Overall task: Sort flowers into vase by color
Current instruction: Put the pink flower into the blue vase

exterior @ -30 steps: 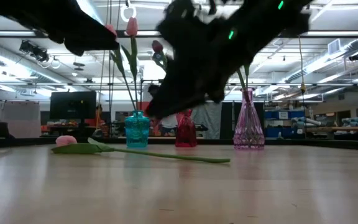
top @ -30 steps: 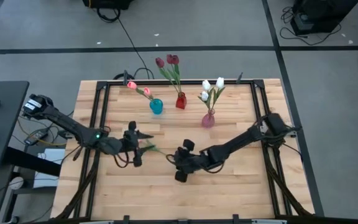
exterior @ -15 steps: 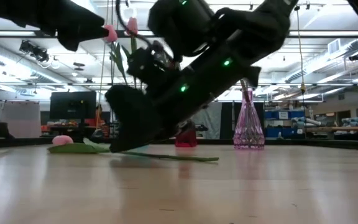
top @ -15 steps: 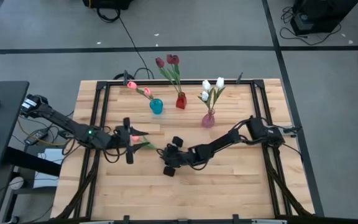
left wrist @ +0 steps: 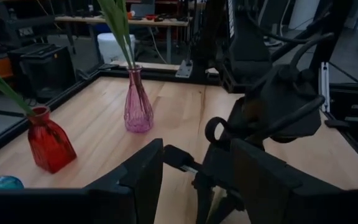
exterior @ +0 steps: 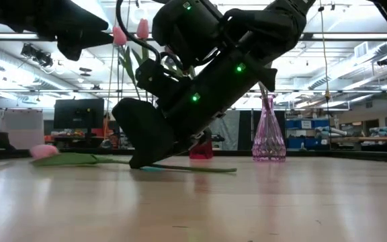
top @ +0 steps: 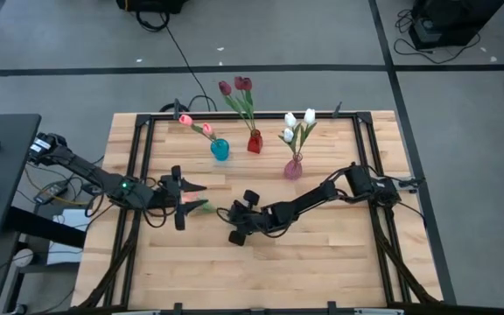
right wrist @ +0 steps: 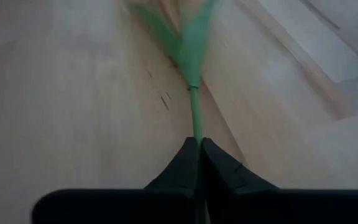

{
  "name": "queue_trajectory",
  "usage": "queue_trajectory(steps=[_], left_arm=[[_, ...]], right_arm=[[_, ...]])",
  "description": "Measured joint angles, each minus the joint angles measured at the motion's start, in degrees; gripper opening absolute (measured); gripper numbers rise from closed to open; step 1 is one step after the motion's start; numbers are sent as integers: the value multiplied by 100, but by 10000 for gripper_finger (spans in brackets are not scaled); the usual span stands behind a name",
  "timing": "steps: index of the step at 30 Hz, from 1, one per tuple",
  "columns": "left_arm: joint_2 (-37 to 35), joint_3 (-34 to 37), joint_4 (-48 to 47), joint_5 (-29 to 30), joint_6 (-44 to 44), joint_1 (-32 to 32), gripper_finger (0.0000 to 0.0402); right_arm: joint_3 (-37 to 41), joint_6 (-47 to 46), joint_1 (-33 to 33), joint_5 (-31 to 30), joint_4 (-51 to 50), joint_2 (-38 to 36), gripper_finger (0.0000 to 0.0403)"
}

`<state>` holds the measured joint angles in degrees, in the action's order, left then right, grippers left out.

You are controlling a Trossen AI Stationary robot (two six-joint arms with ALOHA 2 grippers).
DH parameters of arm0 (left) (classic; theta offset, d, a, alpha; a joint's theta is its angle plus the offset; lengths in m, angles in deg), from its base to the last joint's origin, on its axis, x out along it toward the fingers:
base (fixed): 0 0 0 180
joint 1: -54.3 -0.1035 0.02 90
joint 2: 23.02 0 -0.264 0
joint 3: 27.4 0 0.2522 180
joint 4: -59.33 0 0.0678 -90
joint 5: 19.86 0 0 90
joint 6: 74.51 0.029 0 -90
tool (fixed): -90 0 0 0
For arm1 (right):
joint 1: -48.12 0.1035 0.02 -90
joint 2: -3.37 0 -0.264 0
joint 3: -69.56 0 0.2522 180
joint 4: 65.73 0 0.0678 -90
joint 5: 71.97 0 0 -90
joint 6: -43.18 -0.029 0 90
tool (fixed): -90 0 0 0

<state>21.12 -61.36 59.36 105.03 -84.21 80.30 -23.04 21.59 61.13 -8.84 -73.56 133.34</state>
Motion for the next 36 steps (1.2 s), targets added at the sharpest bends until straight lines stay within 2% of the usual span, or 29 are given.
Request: queue_trajectory(steps=[5,7,11,15,18,25,28,31,36], left_arm=[[0,0,-44,-19,-264,0,193],[4,0,-42,-22,-338,0,193],[133,0,115,-26,-546,0,193],[533,0,551,-28,-716,0,193],[934,0,1033,-11,-717,-21,193],[1748,0,2742,52,-428,-162,193],[1962,0,3390,52,-254,-164,193],[2125,0,3871,55,-92,-164,193],[2283,-116,4090,9,82,-166,193]], right_arm=[[12,-122,8,-86,-238,-98,12],[43,-61,60,-321,-482,-256,8],[53,-28,221,-1343,-859,-849,7],[30,317,442,-2315,-832,-1383,7],[40,849,628,-2806,-499,-1616,7],[40,2382,928,-3479,841,-1792,7],[38,2929,999,-3563,1422,-1812,7],[36,3111,1021,-3384,1585,-1812,7],[36,3149,1010,-3316,1628,-1809,8]])
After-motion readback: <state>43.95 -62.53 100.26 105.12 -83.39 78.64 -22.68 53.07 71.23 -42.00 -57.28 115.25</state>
